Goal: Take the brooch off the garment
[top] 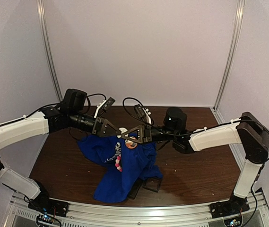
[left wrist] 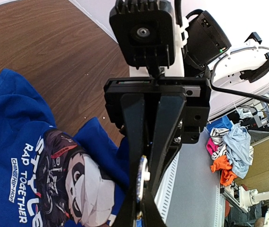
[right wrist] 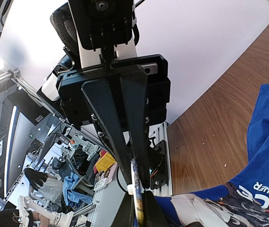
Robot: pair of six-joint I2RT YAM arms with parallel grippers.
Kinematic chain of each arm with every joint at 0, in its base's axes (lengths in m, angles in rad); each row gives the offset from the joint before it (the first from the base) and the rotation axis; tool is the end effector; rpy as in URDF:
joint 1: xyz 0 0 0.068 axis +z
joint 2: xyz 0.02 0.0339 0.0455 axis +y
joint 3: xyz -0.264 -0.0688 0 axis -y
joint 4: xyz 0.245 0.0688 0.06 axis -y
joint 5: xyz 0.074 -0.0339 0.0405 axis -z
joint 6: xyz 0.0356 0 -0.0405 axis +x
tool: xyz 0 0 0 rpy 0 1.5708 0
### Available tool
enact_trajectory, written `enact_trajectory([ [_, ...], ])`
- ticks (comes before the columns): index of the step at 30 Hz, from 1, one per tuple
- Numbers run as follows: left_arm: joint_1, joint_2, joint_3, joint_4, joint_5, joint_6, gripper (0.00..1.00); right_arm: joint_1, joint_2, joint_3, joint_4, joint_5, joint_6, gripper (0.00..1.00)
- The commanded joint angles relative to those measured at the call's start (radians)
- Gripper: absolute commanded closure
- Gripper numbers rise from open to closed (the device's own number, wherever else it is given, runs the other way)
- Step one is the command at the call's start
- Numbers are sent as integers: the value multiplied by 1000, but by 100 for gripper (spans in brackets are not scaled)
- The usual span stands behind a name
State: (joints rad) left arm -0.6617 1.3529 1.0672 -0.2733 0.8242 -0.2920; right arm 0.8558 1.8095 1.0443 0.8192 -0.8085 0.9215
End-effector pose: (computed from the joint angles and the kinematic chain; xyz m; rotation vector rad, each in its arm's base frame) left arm 0.2192 -0.2038 0.3077 0.9284 2.0654 -1.4143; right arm 0.2422 0.3183 0.2489 -0.7354 1.7825 1.9138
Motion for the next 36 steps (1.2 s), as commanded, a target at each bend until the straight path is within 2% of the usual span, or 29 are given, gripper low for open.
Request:
enact_trajectory([
  [1,-41,-44,19,112,158,7,100,-28,81,24,-161,119,54,100],
  [14,-62,-40,22,91,149,23,100,-35,113,103,-257,111,11,99],
  [33,-62,-34,25,85,138,20,100,-33,100,160,-252,51,-68,79],
  [36,-62,-34,27,94,133,6,100,-32,78,153,-232,18,-95,71],
])
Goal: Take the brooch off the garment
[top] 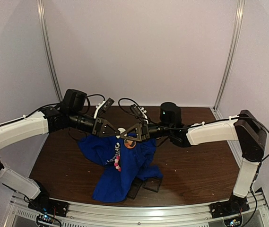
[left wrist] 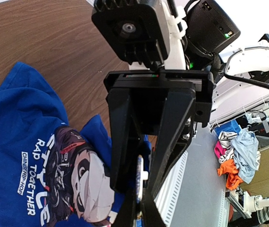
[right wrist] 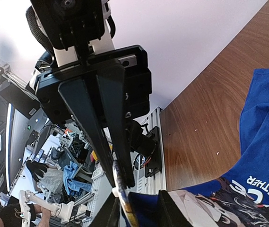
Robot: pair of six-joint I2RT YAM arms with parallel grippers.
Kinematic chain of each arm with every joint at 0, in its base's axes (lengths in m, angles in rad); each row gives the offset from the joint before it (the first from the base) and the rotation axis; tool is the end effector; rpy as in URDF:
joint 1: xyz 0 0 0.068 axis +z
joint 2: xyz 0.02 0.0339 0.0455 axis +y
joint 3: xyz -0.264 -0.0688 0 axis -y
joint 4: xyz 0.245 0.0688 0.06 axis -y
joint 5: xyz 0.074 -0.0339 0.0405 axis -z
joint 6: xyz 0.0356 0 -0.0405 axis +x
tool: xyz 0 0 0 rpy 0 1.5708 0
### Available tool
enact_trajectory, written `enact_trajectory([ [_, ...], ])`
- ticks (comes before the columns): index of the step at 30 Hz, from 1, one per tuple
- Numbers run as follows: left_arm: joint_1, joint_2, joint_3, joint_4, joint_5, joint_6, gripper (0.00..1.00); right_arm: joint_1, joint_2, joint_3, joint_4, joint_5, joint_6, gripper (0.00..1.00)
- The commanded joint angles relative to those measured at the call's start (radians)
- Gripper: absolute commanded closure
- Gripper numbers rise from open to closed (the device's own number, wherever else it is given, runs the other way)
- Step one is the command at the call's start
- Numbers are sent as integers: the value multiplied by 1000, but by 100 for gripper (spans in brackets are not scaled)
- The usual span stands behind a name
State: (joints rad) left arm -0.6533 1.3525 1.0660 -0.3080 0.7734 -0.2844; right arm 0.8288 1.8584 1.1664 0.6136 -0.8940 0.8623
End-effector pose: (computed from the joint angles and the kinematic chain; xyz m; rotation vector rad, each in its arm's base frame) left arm 0.2209 -0.2004 0.3038 0.8879 2.1153 -1.3525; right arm 0.2619 0.3267 0.2490 -0.8028 1.8965 1.9013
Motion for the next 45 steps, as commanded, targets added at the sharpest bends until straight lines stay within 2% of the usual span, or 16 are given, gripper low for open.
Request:
enact_trajectory([
  [1,-69,-33,30,127,175,-5,100,-4,14,21,-12,94,-47,67],
  [8,-61,-35,36,125,168,-14,100,-5,-120,-89,9,116,-131,31],
  [11,-60,-39,37,123,170,-10,100,-5,-131,-131,59,104,-118,23],
  [16,-60,-42,38,117,166,-9,100,-4,-126,-194,258,55,-29,16],
  [20,-60,-43,40,112,161,-7,100,-2,-140,-217,289,67,-26,16],
  [29,-60,-46,43,106,155,-6,100,22,-156,-215,233,59,-72,22],
  [39,-60,-48,43,102,152,-3,100,41,-128,-190,253,21,-60,36],
  [45,-60,-49,43,99,152,0,100,41,-113,-189,288,24,-28,48],
])
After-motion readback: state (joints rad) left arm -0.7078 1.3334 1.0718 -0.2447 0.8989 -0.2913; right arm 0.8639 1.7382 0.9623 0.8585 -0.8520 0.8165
